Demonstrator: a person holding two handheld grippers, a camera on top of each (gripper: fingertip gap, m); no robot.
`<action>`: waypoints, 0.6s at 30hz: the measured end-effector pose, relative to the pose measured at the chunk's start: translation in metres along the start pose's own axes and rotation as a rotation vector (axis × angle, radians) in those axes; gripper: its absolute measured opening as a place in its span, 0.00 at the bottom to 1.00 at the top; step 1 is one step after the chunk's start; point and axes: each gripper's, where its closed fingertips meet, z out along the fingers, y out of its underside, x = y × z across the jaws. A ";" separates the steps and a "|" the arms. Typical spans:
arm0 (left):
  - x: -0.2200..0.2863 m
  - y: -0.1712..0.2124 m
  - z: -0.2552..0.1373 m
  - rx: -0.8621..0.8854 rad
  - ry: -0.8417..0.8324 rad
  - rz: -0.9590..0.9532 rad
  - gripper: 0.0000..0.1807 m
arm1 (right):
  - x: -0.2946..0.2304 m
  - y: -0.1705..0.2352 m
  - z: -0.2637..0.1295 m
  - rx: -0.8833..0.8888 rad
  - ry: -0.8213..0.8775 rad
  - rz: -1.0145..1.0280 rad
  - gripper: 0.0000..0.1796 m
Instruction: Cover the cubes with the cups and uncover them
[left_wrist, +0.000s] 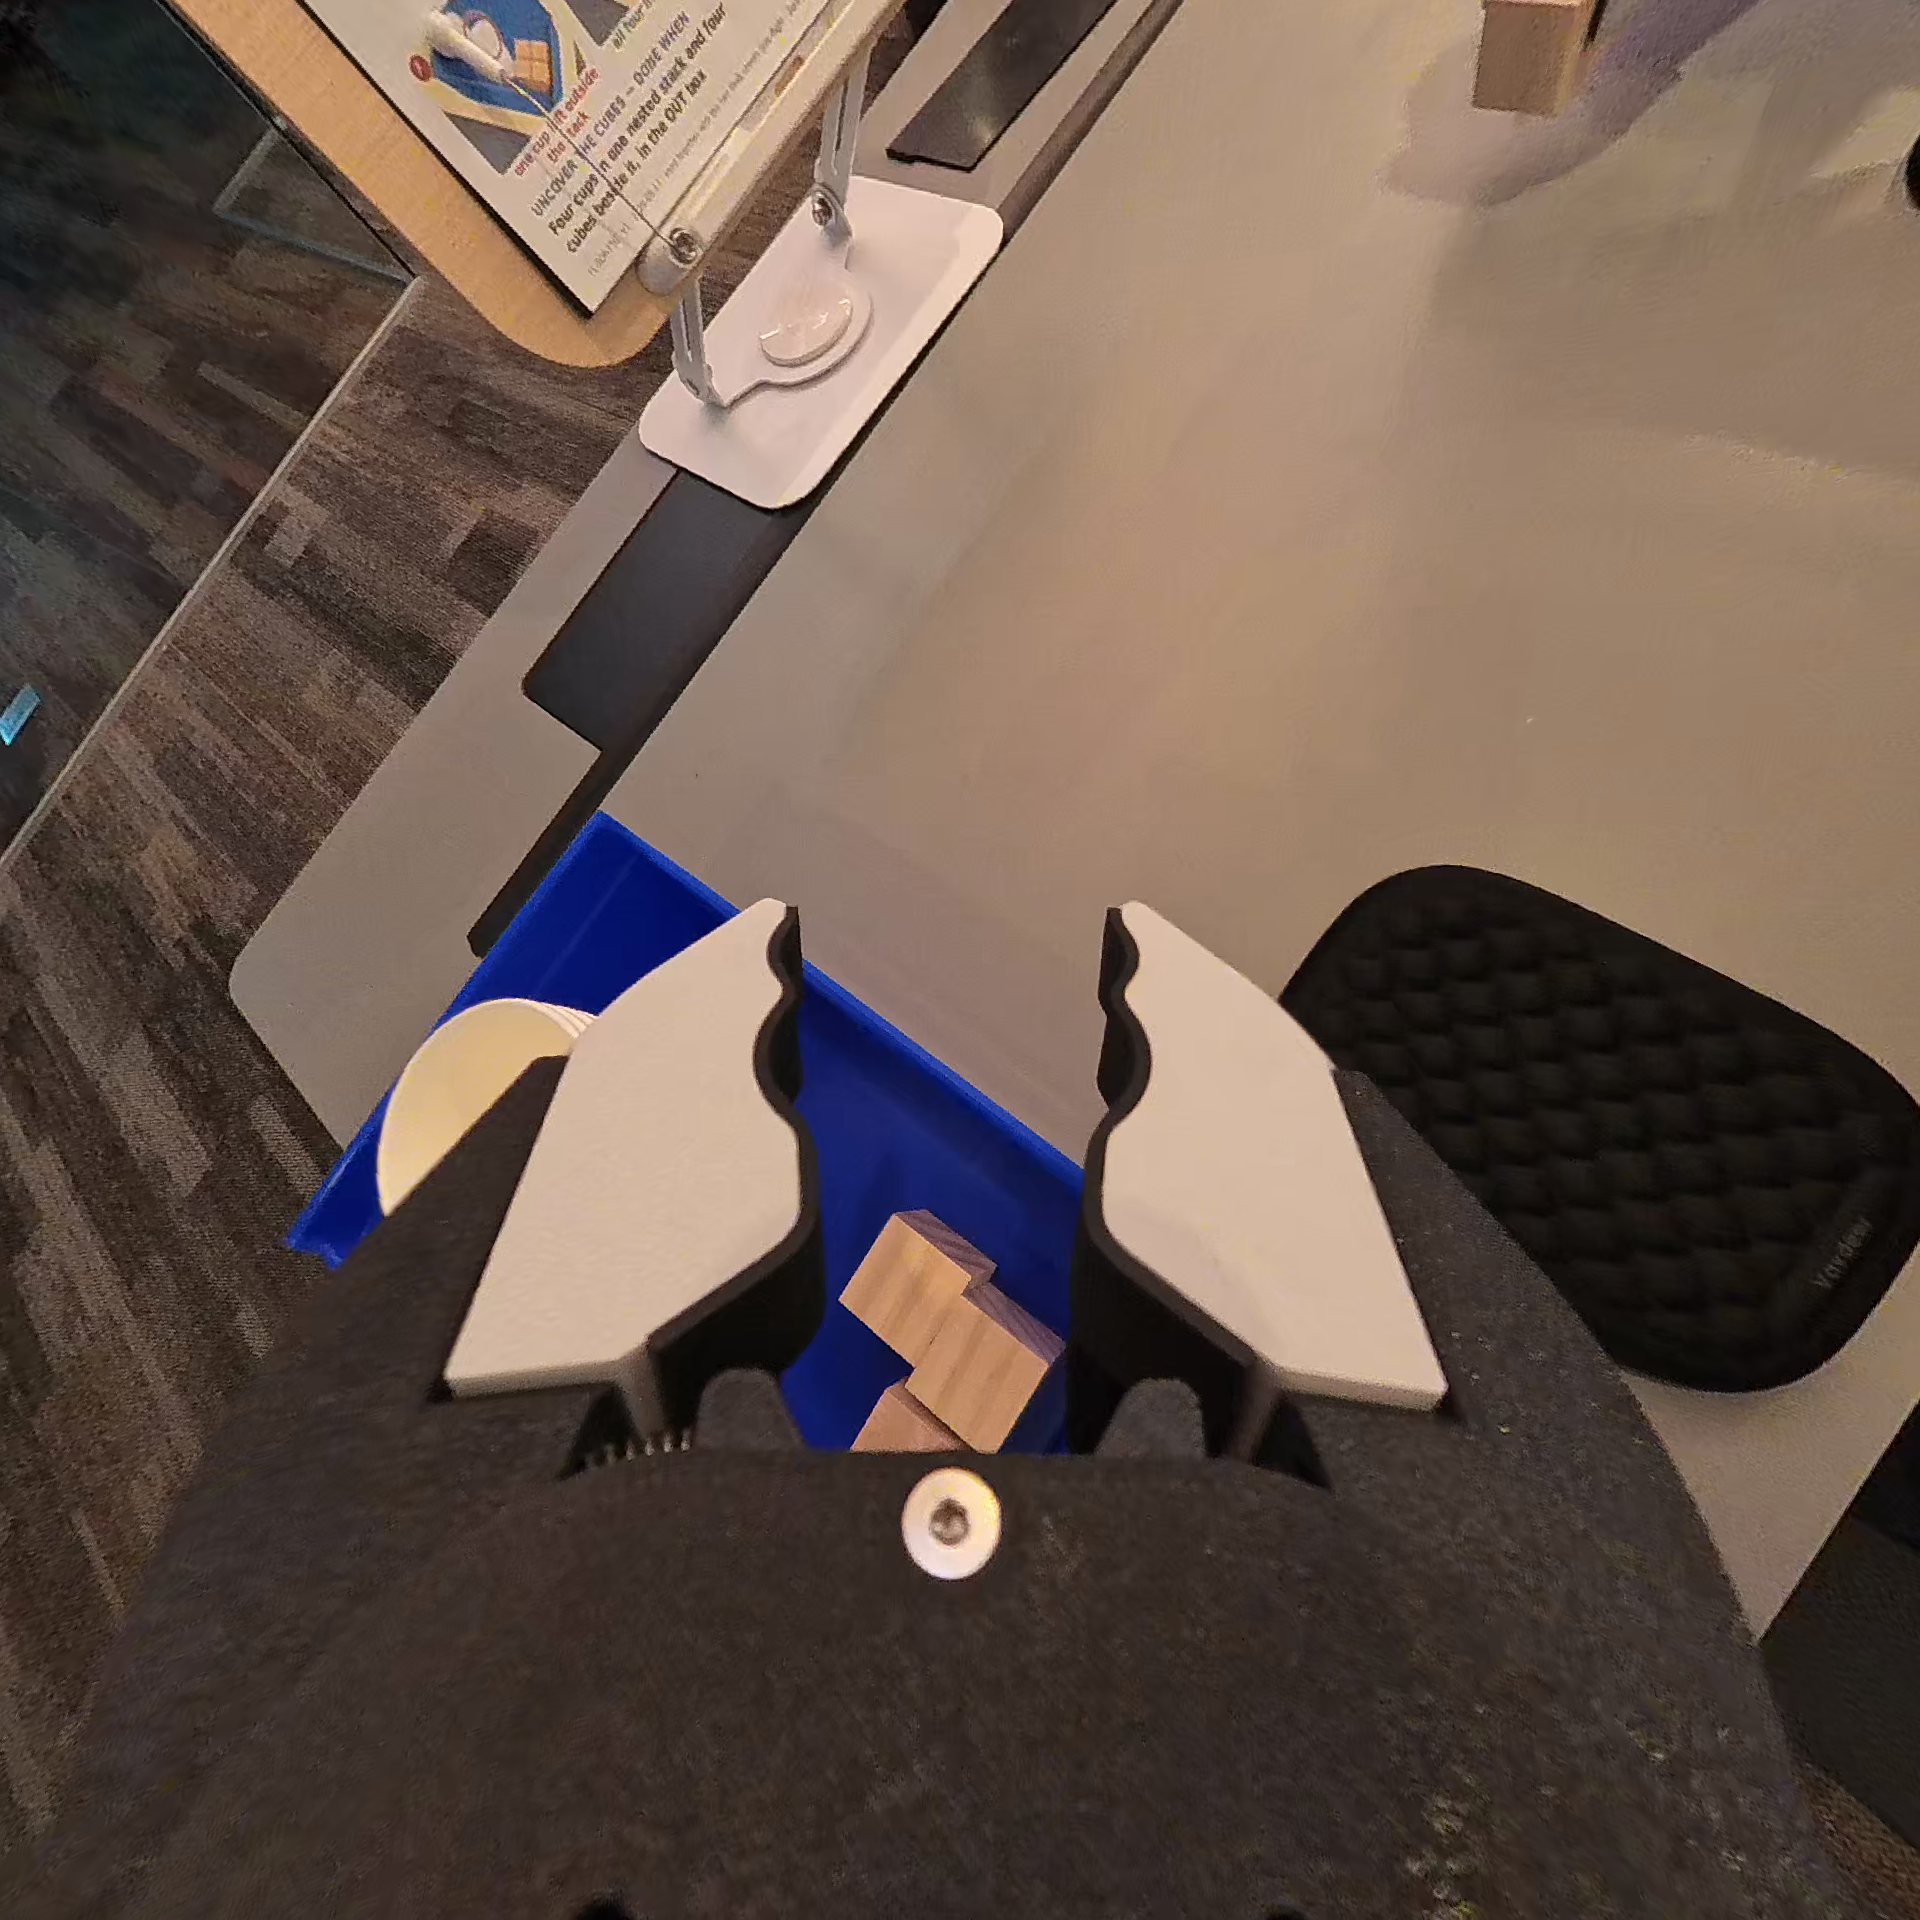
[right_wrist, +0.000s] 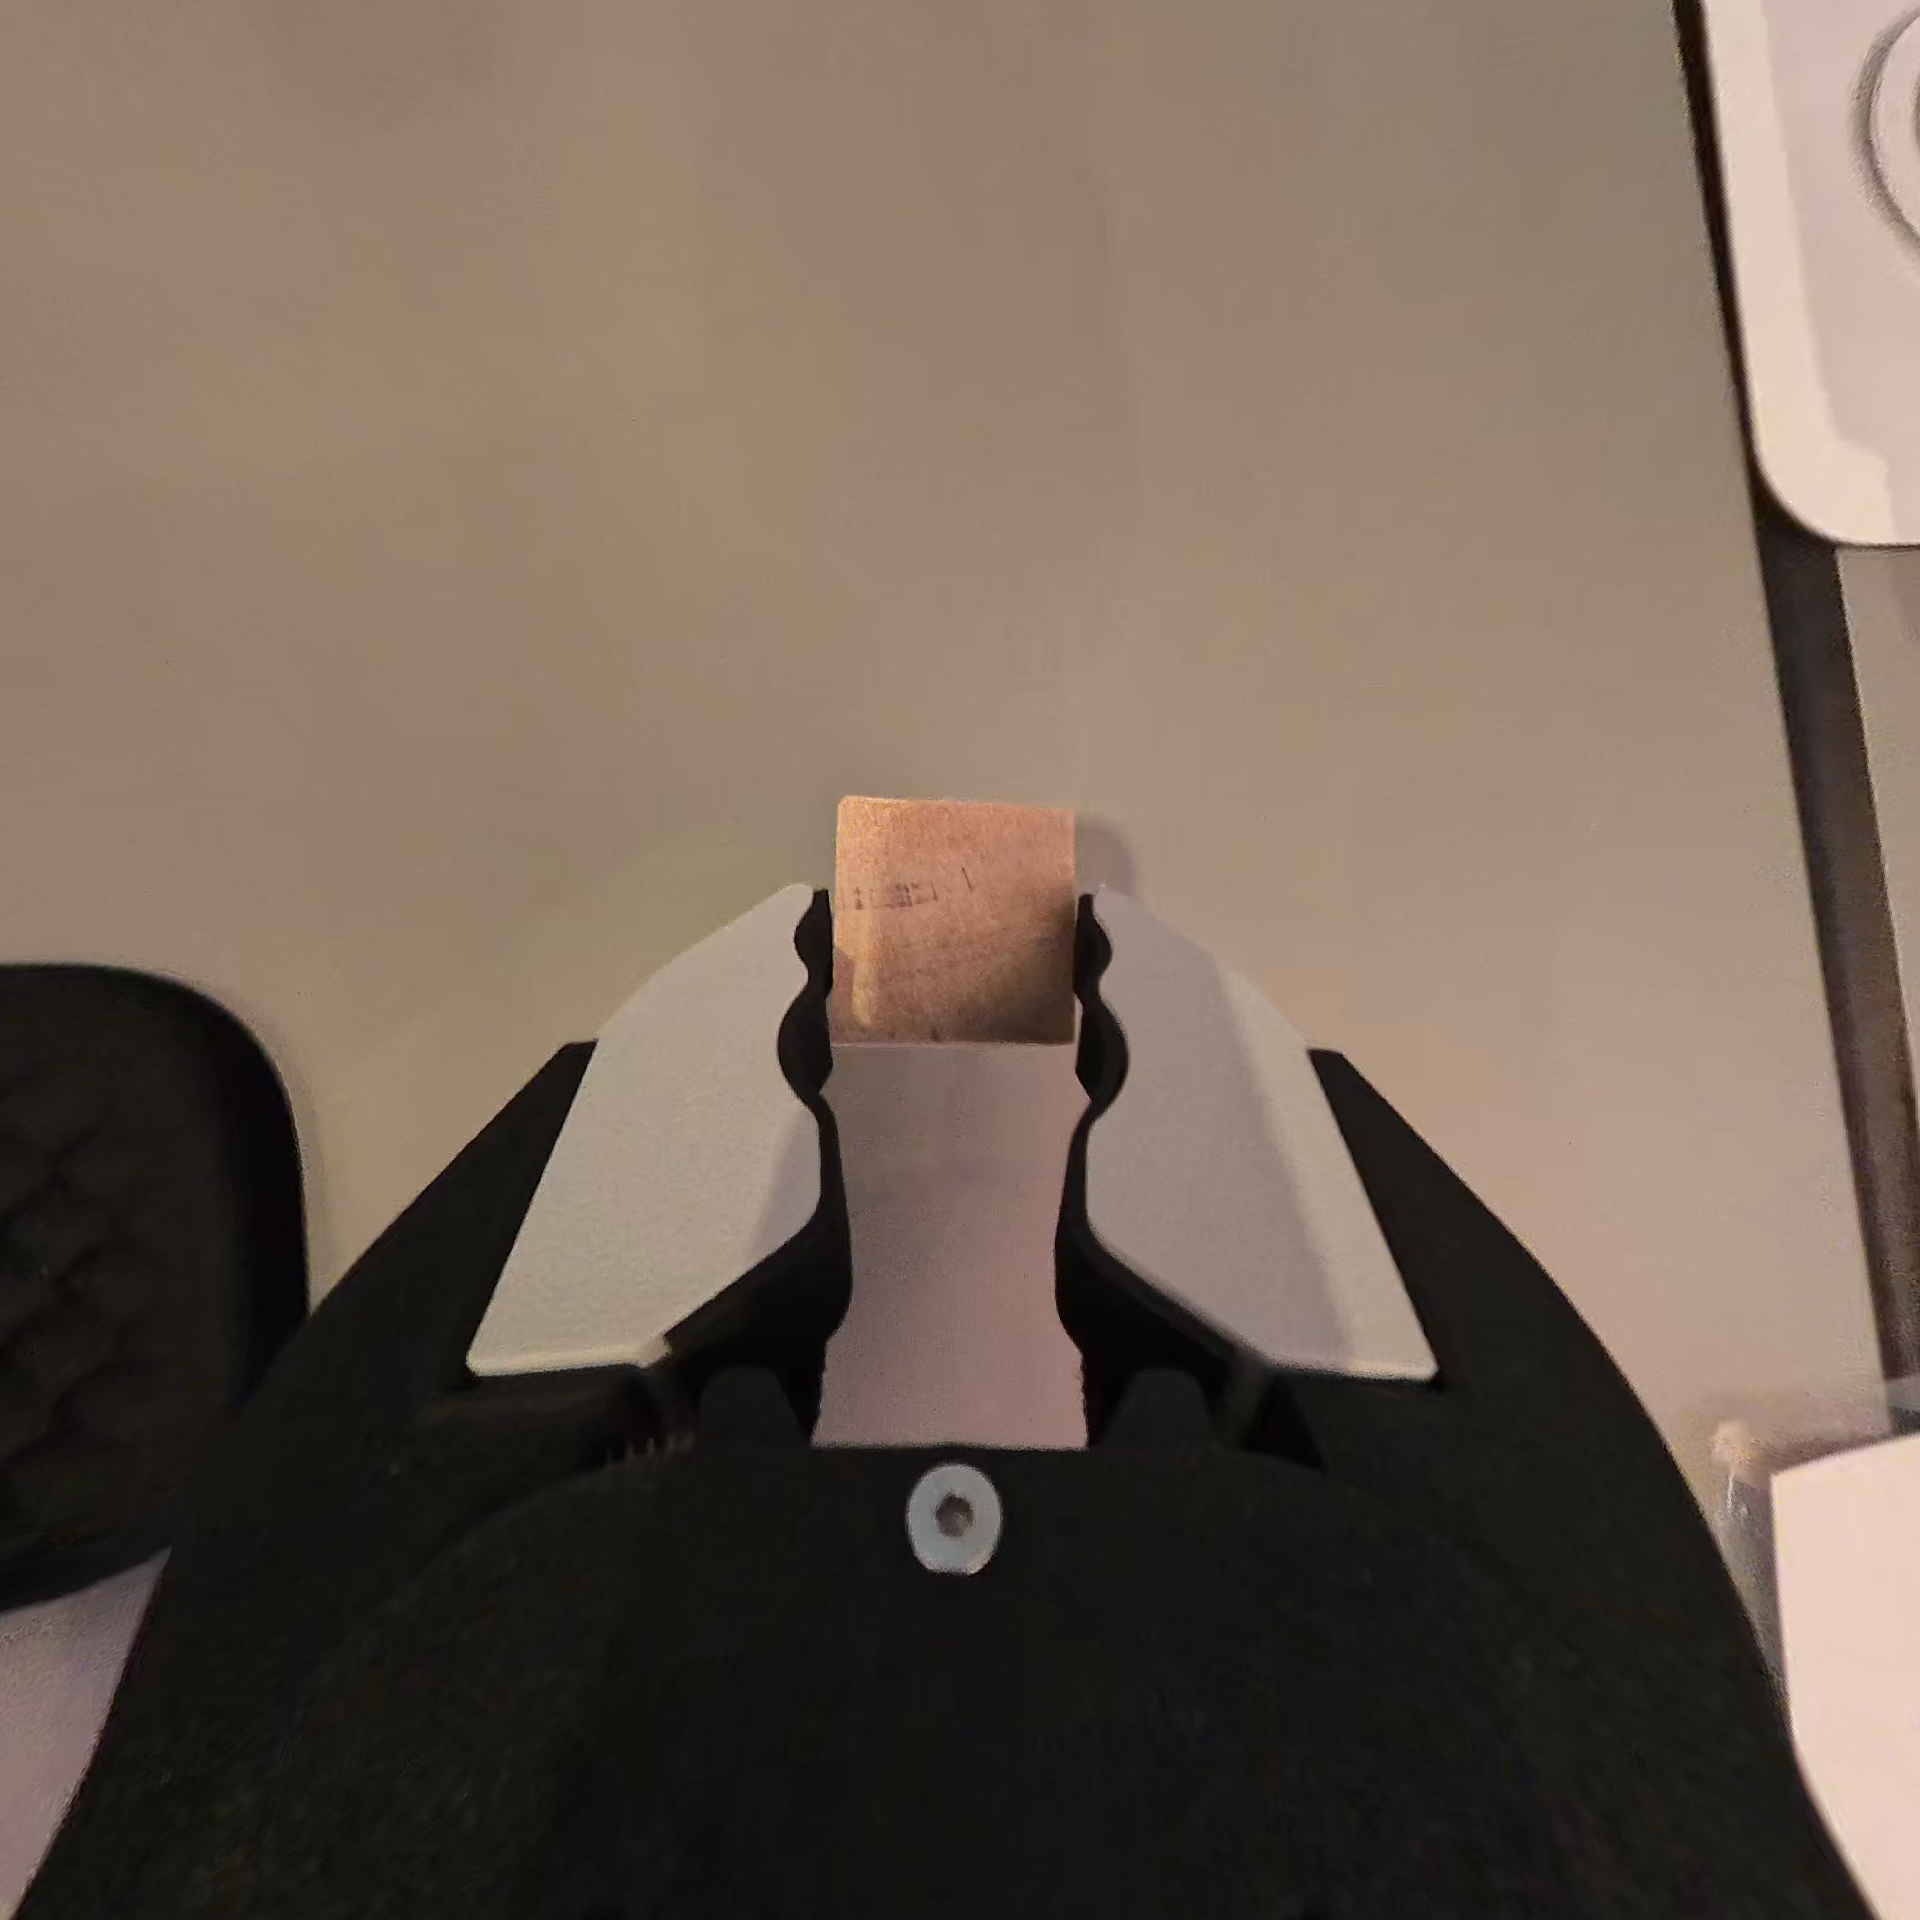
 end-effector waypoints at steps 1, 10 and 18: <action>-0.001 0.000 0.000 -0.004 -0.002 -0.002 0.30 | -0.001 0.003 0.000 -0.005 0.001 -0.004 0.25; -0.003 0.000 0.004 -0.031 -0.002 -0.005 0.30 | -0.008 0.020 0.008 -0.004 0.007 -0.022 0.24; -0.003 0.002 0.006 -0.052 -0.001 -0.008 0.30 | -0.011 0.026 0.013 -0.003 0.020 -0.054 0.25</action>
